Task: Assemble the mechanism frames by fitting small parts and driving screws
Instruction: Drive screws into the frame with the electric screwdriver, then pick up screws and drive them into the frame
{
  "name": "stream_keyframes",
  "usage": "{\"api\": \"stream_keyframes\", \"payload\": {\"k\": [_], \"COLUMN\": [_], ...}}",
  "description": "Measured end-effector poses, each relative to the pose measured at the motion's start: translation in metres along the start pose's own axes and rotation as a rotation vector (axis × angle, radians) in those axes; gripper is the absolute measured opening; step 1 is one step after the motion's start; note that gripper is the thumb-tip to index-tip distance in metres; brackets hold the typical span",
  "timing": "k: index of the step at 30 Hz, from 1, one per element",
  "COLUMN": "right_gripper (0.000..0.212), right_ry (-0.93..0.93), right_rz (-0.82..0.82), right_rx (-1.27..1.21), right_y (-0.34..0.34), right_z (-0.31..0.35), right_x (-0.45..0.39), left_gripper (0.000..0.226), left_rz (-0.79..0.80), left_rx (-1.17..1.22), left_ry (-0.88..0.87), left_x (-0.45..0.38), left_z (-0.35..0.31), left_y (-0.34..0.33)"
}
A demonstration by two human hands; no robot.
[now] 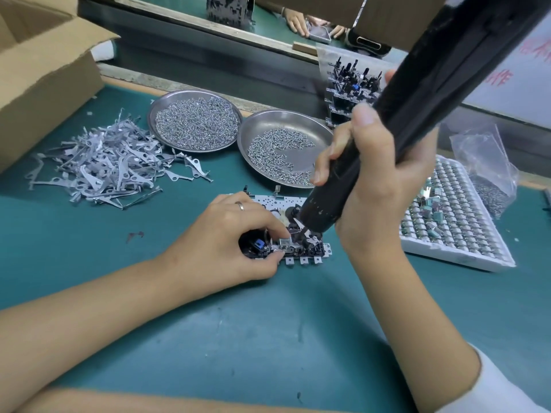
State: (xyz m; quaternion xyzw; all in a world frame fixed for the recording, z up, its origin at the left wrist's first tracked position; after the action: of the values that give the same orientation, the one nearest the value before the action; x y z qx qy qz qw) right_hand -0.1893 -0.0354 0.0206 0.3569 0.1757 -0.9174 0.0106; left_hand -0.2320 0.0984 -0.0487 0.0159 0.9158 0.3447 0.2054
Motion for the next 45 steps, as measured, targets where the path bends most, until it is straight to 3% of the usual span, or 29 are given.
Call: {"api": "stream_keyframes", "payload": {"k": [12, 16, 19, 21, 25, 27, 37, 45], "right_gripper": [0.024, 0.036, 0.016, 0.012, 0.042, 0.040, 0.026, 0.026], "right_ry": [-0.109, 0.152, 0.286, 0.221, 0.199, 0.199, 0.167, 0.074], "right_rz": [0.048, 0.009, -0.151, 0.043, 0.794, 0.940, 0.951, 0.788], "right_rx": [0.035, 0.224, 0.485, 0.642, 1.089, 1.232, 1.368, 1.572], "right_y": [0.005, 0.028, 0.052, 0.052, 0.024, 0.016, 0.033, 0.139], "right_z": [-0.004, -0.003, -0.002, -0.005, -0.019, -0.020, 0.025, 0.083], "right_x": [-0.002, 0.008, 0.028, 0.045, 0.073, 0.077, 0.109, 0.113], "left_gripper": [0.019, 0.025, 0.030, 0.023, 0.016, 0.018, 0.018, 0.019], "left_rz": [-0.011, -0.007, -0.073, -0.197, -0.356, -0.369, -0.354, -0.328], "left_rx": [-0.036, -0.010, 0.085, 0.138, 0.163, 0.124, 0.050, 0.032], "left_ry": [-0.018, -0.020, 0.001, 0.043, 0.131, 0.137, 0.047, 0.020], "left_x": [0.001, 0.000, -0.001, -0.004, -0.012, -0.014, -0.011, -0.009], "left_z": [-0.001, -0.002, -0.004, -0.001, 0.012, 0.016, 0.017, 0.027], "left_y": [0.000, 0.002, 0.004, 0.009, 0.016, 0.016, 0.014, 0.011]}}
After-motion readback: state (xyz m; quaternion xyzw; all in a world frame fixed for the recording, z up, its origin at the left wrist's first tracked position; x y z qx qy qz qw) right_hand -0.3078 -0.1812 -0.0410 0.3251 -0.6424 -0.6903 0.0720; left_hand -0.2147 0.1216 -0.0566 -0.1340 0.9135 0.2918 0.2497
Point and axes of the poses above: each hand's wrist, its own x-axis away from the middle knuckle, its own y-axis out of the back of the hand, z = x × y, the point moved 1 cm from there along -x, towards the middle knuckle, and after that the axes turned 7 degrees about y, right-handed, at the moved point
